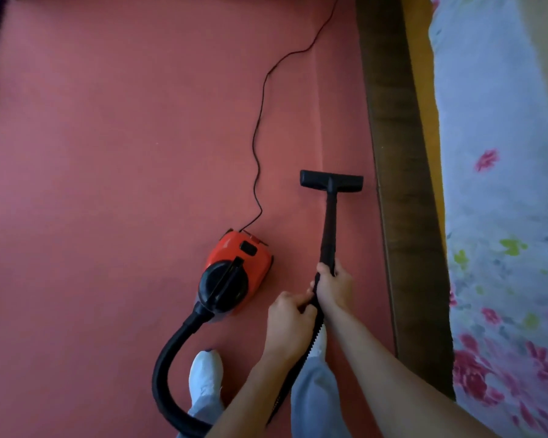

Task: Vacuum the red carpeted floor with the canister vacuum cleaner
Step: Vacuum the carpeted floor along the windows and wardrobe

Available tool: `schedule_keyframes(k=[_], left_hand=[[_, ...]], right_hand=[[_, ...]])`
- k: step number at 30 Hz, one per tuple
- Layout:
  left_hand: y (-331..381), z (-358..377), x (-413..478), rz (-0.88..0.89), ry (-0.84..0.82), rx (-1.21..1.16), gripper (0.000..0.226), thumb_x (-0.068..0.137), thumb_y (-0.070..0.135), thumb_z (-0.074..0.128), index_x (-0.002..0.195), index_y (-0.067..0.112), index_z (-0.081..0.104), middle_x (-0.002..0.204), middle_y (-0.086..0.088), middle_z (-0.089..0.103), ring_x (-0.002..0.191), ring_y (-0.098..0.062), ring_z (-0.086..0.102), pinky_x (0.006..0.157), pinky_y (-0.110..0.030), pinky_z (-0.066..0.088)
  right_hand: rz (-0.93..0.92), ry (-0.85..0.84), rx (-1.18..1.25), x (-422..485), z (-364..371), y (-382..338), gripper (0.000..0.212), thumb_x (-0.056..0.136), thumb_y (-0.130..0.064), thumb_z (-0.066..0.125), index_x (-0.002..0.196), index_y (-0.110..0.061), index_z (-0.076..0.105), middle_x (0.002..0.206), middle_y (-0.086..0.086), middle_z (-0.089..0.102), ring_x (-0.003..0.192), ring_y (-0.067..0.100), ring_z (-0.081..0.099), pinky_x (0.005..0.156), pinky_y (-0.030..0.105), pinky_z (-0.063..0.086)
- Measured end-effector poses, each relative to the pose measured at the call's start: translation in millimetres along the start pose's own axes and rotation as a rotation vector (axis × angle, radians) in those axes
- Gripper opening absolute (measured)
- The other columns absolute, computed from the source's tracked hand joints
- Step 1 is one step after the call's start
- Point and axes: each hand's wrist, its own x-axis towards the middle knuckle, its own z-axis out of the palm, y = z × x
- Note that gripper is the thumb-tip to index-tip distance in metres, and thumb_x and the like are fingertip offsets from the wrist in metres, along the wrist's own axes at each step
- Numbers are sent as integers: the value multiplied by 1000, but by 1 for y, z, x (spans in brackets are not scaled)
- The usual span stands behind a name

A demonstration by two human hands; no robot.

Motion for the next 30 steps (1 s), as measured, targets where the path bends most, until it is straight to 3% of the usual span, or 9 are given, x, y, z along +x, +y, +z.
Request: schedule_keyframes(k=[3, 8, 11, 14, 17, 20, 23, 26, 30], left_hand=[[-17, 19, 32, -11, 133, -10, 34, 89, 4, 51, 108, 19, 75, 98, 3, 63, 86, 0, 55, 74, -1, 37], [-46, 55, 62, -145, 258, -52, 32, 88, 4, 53, 104, 20, 76, 97, 9, 64, 86, 4, 57, 74, 2, 36], [-57, 73, 69, -201, 309, -90, 33, 85, 4, 54, 104, 22, 75, 99, 9, 66, 90, 1, 59, 79, -4, 39], [-73, 92, 73, -260, 308, -112, 35, 84, 8, 54, 107, 25, 73, 104, 10, 66, 98, -5, 61, 89, -19, 45], [-93, 106, 73, -301, 293, -111, 31, 85, 13, 54, 105, 25, 74, 104, 11, 63, 94, -4, 60, 81, -11, 43], [-113, 114, 71, -300, 272, -59, 30, 89, 11, 53, 111, 21, 71, 103, 10, 54, 88, -5, 53, 68, -10, 36], [-136, 119, 68, -300, 253, 30, 32, 90, 11, 50, 114, 18, 70, 102, 7, 52, 85, -8, 49, 71, -14, 31], [-159, 117, 62, -338, 193, 84, 31, 88, 11, 48, 109, 13, 70, 102, -2, 56, 93, -19, 57, 74, -20, 35], [-175, 109, 37, -387, 219, 83, 38, 90, 14, 48, 123, 9, 66, 124, -9, 60, 115, -27, 58, 98, -30, 41]], right_hand=[[40, -67, 7, 43, 15, 19, 9, 95, -8, 51, 98, -2, 56, 61, 13, 46, 44, 21, 45, 40, 27, 41], [178, -169, 9, 84, 18, 56, 17, 98, -20, 51, 90, -6, 55, 61, 11, 52, 47, 22, 51, 47, 30, 45], [281, -171, -20, 99, 22, 69, 19, 99, -22, 50, 85, -9, 53, 61, 10, 53, 46, 22, 49, 49, 30, 43], [356, -193, -188, 116, 23, 86, 24, 98, -29, 50, 86, -9, 53, 67, 9, 57, 53, 25, 53, 60, 35, 47], [385, -300, -444, 127, 21, 97, 22, 98, -31, 51, 100, -9, 54, 91, 11, 61, 82, 29, 60, 80, 38, 49], [376, -419, -602, 129, 18, 105, 21, 97, -24, 53, 113, -10, 51, 101, 11, 59, 92, 29, 60, 93, 43, 52], [411, -498, -653, 126, 19, 115, 22, 96, -19, 54, 115, -9, 51, 95, 12, 60, 80, 24, 61, 85, 43, 56], [375, -557, -750, 121, 21, 128, 24, 94, -22, 56, 115, -10, 53, 101, 12, 63, 82, 23, 62, 77, 37, 55], [222, -536, -898, 102, 10, 140, 23, 93, -21, 56, 112, -9, 52, 102, 9, 57, 93, 26, 60, 83, 37, 55]])
